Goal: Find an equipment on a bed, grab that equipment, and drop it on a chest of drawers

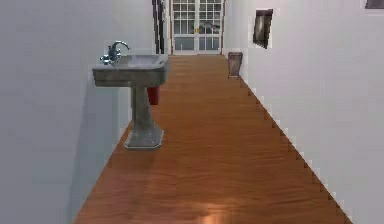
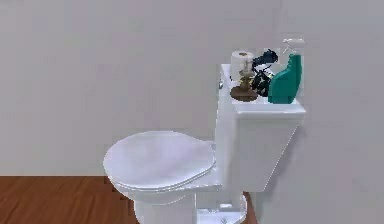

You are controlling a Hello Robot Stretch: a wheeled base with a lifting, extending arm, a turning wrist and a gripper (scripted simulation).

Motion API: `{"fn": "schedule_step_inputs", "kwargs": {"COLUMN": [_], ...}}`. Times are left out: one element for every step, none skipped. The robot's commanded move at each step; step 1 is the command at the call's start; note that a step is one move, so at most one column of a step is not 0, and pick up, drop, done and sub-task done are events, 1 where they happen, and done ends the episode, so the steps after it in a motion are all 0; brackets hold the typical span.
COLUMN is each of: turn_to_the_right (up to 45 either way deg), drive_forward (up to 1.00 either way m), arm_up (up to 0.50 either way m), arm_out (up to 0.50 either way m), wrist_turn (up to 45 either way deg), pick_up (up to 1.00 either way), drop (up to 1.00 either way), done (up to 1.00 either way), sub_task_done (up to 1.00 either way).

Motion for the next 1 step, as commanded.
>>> {"fn": "schedule_step_inputs", "kwargs": {"turn_to_the_right": [0.0], "drive_forward": [0.05], "arm_up": [0.0], "arm_out": [0.0], "wrist_turn": [0.0], "pick_up": [0.0], "drop": [0.0], "done": [0.0], "sub_task_done": [0.0]}}
